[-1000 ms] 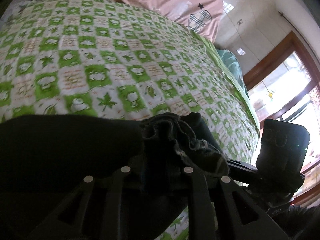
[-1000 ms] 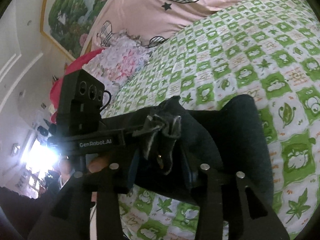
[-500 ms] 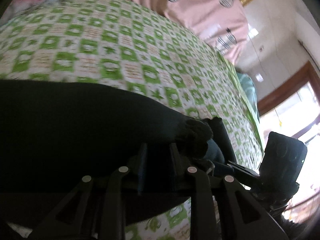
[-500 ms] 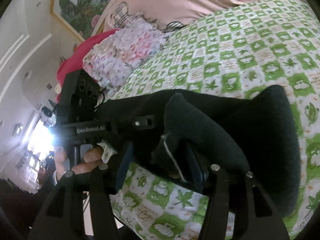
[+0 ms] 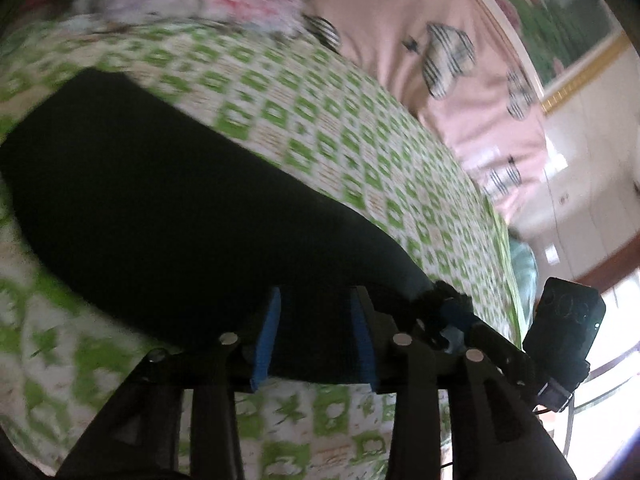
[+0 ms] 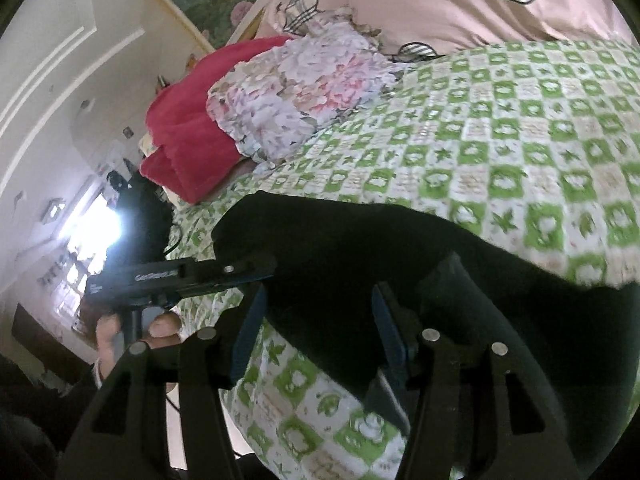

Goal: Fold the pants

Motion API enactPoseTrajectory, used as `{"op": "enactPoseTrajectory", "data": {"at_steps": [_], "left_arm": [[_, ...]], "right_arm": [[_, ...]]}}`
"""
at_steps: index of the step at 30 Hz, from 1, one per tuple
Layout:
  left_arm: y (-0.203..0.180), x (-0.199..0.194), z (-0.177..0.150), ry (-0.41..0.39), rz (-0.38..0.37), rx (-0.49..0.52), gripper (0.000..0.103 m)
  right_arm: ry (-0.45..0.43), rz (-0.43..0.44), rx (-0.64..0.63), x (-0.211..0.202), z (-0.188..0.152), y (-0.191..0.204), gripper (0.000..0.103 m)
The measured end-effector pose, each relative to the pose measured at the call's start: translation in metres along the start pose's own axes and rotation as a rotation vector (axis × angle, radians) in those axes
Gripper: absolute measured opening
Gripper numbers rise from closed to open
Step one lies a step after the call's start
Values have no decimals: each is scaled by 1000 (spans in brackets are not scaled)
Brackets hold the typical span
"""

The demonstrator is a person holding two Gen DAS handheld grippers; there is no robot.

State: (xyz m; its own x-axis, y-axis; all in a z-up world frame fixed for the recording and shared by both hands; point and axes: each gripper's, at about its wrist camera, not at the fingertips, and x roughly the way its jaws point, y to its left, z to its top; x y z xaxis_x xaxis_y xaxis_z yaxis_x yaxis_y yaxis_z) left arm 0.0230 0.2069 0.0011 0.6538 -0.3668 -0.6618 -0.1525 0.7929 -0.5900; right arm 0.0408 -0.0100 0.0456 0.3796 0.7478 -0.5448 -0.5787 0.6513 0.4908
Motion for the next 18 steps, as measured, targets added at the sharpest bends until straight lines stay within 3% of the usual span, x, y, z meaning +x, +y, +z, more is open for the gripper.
{"op": "enactPoseTrajectory", "data": {"at_steps": [9,12,18], "left_arm": [[42,-55,-15,-124,108,-121,41],[56,-70,-19,-149,129,-163,47],[80,-82,-17,-170,156,-231,50]], "right_arm": [[88,44,-99,47,36,22,56],[116,54,-131,63,46,30,57],[161,66,-176,92,64,40,57]]}}
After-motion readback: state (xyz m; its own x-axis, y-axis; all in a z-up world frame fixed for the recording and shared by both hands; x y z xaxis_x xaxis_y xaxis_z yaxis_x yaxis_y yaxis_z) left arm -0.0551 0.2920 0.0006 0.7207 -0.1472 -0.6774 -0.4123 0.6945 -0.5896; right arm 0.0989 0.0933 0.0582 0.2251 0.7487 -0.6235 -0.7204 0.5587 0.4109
